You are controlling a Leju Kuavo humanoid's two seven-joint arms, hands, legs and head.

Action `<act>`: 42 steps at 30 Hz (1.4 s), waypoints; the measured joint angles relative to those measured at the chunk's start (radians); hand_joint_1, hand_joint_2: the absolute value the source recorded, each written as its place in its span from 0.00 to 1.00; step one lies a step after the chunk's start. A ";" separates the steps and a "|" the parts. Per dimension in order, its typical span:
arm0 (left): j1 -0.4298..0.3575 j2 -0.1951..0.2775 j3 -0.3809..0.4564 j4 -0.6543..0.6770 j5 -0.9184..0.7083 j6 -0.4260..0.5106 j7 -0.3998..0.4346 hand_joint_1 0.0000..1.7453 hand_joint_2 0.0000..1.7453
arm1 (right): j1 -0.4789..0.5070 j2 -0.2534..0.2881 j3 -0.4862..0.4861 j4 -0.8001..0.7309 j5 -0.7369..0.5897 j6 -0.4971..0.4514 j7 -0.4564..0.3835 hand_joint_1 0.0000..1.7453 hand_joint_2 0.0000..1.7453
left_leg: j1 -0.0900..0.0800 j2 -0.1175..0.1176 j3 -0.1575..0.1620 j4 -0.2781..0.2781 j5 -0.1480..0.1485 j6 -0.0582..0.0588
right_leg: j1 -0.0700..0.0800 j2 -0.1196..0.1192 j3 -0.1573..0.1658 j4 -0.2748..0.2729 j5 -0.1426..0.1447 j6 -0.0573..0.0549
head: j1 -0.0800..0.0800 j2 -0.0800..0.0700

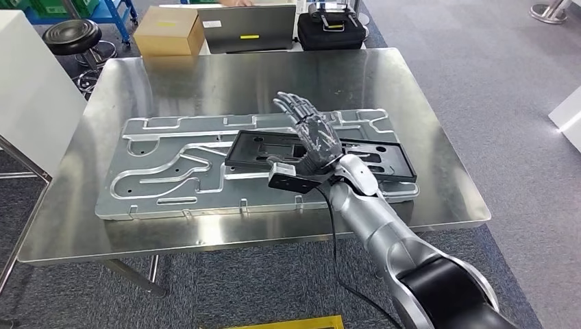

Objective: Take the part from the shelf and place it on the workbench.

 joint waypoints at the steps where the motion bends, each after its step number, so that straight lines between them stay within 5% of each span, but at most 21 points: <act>1: 0.000 0.001 0.000 0.000 0.000 0.000 0.000 0.00 0.00 | 0.031 -0.010 -0.013 -0.067 -0.025 -0.004 -0.002 0.00 0.00 | -0.001 0.000 0.000 0.000 0.000 0.004 | 0.000 0.000 -0.034 0.069 -0.032 0.002 | 0.000 0.000; 4: 0.004 0.003 0.000 0.000 0.000 -0.003 0.001 0.00 0.00 | 0.127 -0.048 -0.041 -0.255 -0.071 -0.022 0.002 0.00 0.00 | -0.005 -0.002 0.000 0.000 -0.002 0.009 | 0.000 0.000 -0.097 0.193 -0.063 0.002 | 0.000 0.000; 7: 0.005 0.004 0.000 0.000 0.000 -0.005 0.001 0.00 0.00 | 0.157 -0.059 -0.049 -0.308 -0.082 -0.031 0.002 0.00 0.00 | -0.006 -0.003 0.000 0.000 -0.003 0.010 | 0.000 0.000 -0.097 0.188 -0.051 0.001 | 0.000 0.000; 9: 0.007 0.004 0.000 0.000 0.000 -0.007 0.000 0.00 0.00 | 0.181 -0.070 -0.058 -0.363 -0.087 -0.046 0.002 0.00 0.00 | -0.007 -0.004 0.001 0.001 -0.004 0.010 | 0.001 0.000 -0.079 0.149 -0.026 -0.002 | 0.000 0.000; 13: 0.037 0.004 0.006 0.000 0.000 -0.048 -0.040 0.00 0.00 | 0.471 -0.194 -0.240 -0.870 -0.154 -0.162 -0.028 0.00 0.00 | -0.016 -0.012 0.012 0.001 -0.019 -0.007 | 0.017 -0.009 0.047 -0.112 0.065 -0.034 | 0.000 0.000; 16: 0.049 0.005 0.015 0.000 -0.001 -0.063 -0.051 0.00 0.00 | 0.651 -0.241 -0.395 -1.039 -0.275 -0.175 -0.067 0.00 0.00 | -0.015 -0.006 0.007 0.036 -0.054 -0.020 | 0.008 -0.014 0.068 -0.134 0.068 -0.042 | 0.000 0.000; 20: 0.063 0.004 0.028 0.000 -0.002 -0.066 -0.055 0.00 0.00 | 0.876 -0.245 -0.658 -1.103 -0.428 -0.150 -0.124 0.00 0.00 | -0.010 -0.001 -0.085 0.260 -0.169 -0.033 | 0.006 -0.026 0.078 -0.139 0.063 -0.048 | 0.000 0.000; 22: 0.069 0.004 0.033 0.000 -0.001 -0.066 -0.053 0.00 0.00 | 0.933 -0.233 -0.751 -1.102 -0.419 -0.124 -0.125 0.00 0.00 | -0.007 0.000 -0.069 0.242 -0.145 -0.035 | 0.005 -0.018 0.075 -0.133 0.063 -0.047 | 0.000 0.000; 26: 0.068 0.006 0.046 0.000 0.000 -0.058 -0.046 0.00 0.00 | 0.965 -0.168 -0.969 -0.982 -0.334 -0.028 -0.126 0.00 0.00 | -0.010 -0.002 0.056 0.006 -0.056 -0.020 | 0.006 -0.007 0.074 -0.123 0.063 -0.032 | 0.000 0.000; 30: 0.069 0.006 0.059 0.000 -0.002 -0.045 -0.037 0.00 0.00 | 0.932 -0.145 -1.139 -0.699 -0.233 -0.057 -0.126 0.00 0.00 | -0.014 -0.002 0.057 -0.013 -0.039 0.006 | 0.006 -0.003 0.072 -0.125 0.069 -0.006 | 0.000 0.000; 32: 0.069 0.006 0.067 0.000 -0.002 -0.041 -0.034 0.00 0.00 | 0.905 -0.151 -1.205 -0.483 -0.175 -0.092 -0.126 0.00 0.00 | -0.011 0.002 0.049 -0.019 -0.023 0.022 | 0.002 -0.001 0.052 -0.079 0.021 0.005 | 0.000 0.000; 34: 0.071 0.006 0.074 0.000 -0.002 -0.037 -0.032 0.00 0.00 | 0.883 -0.156 -1.257 -0.299 -0.144 -0.119 -0.126 0.00 0.00 | -0.014 0.003 0.031 -0.019 -0.010 0.029 | -0.002 -0.002 0.005 0.045 -0.069 0.011 | 0.000 0.000; 36: 0.074 0.006 0.079 0.000 -0.002 -0.032 -0.031 0.00 0.00 | 0.861 -0.158 -1.284 -0.161 -0.125 -0.135 -0.122 0.00 0.00 | -0.018 0.004 0.011 -0.017 0.002 0.029 | -0.003 -0.002 -0.022 0.145 -0.118 0.014 | 0.000 0.000; 38: 0.075 0.006 0.085 0.000 -0.002 -0.028 -0.030 0.00 0.00 | 0.844 -0.161 -1.298 -0.044 -0.100 -0.138 -0.097 0.00 0.00 | -0.019 0.006 -0.005 -0.015 0.014 0.025 | -0.003 -0.002 0.028 0.101 -0.090 0.013 | 0.000 0.000; 40: 0.075 0.005 0.089 0.000 -0.002 -0.027 -0.030 0.00 0.00 | 0.827 -0.165 -1.306 0.050 -0.072 -0.133 -0.056 0.00 0.00 | -0.020 0.006 -0.019 -0.011 0.025 0.018 | -0.002 -0.002 0.130 -0.043 -0.046 0.007 | 0.000 0.000; 42: 0.074 0.003 0.092 0.000 -0.002 -0.027 -0.030 0.00 0.00 | 0.814 -0.167 -1.309 0.122 -0.040 -0.119 -0.004 0.00 0.00 | -0.021 0.006 -0.025 -0.007 0.035 0.007 | 0.005 -0.001 0.183 -0.131 -0.027 -0.005 | 0.000 0.000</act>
